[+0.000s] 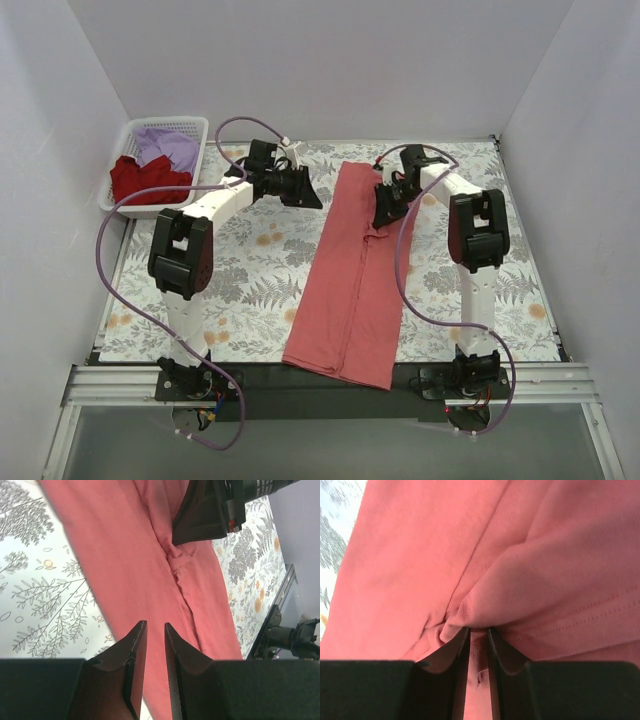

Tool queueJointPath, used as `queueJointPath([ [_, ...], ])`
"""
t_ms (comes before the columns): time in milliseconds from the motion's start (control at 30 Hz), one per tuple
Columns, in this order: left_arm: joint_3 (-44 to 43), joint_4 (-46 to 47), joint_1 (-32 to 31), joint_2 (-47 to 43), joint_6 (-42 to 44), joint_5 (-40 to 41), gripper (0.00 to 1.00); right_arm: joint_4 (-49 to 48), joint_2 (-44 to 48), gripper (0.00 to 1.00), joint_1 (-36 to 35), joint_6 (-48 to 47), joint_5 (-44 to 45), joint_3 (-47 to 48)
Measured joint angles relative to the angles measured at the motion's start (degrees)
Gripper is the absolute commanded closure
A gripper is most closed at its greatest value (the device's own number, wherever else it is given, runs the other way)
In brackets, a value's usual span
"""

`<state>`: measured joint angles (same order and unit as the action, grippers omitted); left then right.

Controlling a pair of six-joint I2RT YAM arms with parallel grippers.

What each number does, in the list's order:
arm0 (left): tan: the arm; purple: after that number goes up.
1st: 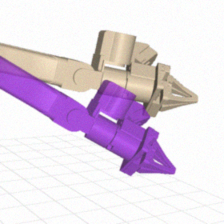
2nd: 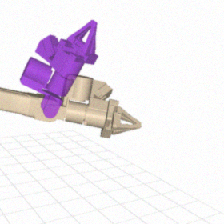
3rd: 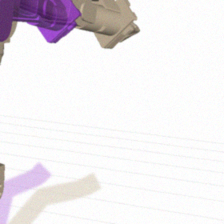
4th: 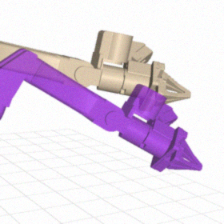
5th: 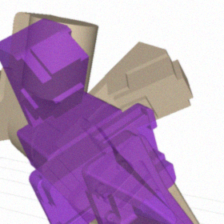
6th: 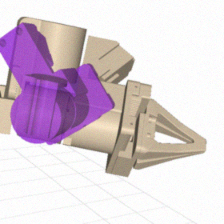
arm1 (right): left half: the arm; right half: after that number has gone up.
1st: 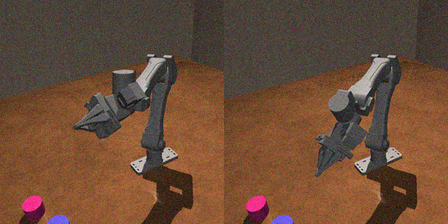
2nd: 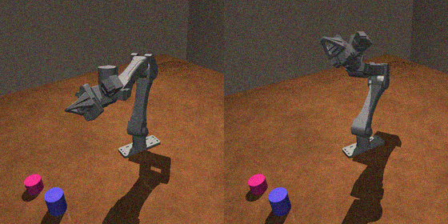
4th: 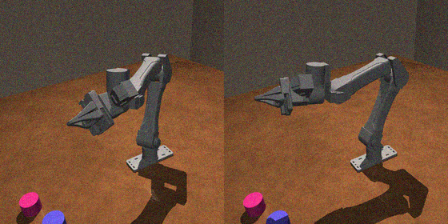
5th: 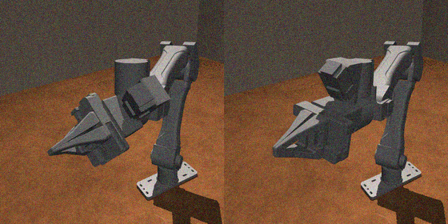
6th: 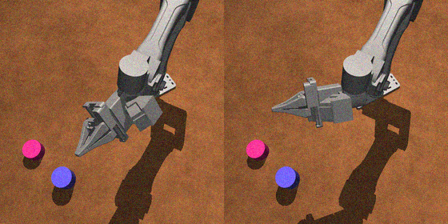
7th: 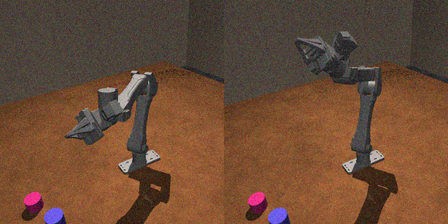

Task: Fold and stack the t-shirts
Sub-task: Fold the tshirt

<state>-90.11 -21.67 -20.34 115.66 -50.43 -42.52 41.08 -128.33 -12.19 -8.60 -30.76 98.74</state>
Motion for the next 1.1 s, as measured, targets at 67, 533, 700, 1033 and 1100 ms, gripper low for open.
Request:
queueJointPath([
  [67,2.82,3.48,0.92,-0.37,-3.23,0.07,0.8,1.4,-2.95,0.74,-1.27,0.48,0.13,4.76],
  [533,9.44,11.82,4.68,-0.22,-13.7,2.91,0.79,-2.84,-10.82,0.65,-5.14,-4.11,7.41,21.22],
  [700,3.56,12.92,4.07,4.87,-13.97,1.95,0.79,-3.06,-2.97,0.64,-3.21,-5.53,7.93,15.5],
  [1033,-9.92,13.97,2.25,18.47,-14.34,3.23,0.74,-5.09,1.27,0.71,-0.85,-6.27,10.84,13.73],
  [1100,-11.41,13.99,2.08,20.31,-14.78,4.24,0.77,-5.51,-2.36,0.72,-0.44,-6.29,11.89,15.13],
])
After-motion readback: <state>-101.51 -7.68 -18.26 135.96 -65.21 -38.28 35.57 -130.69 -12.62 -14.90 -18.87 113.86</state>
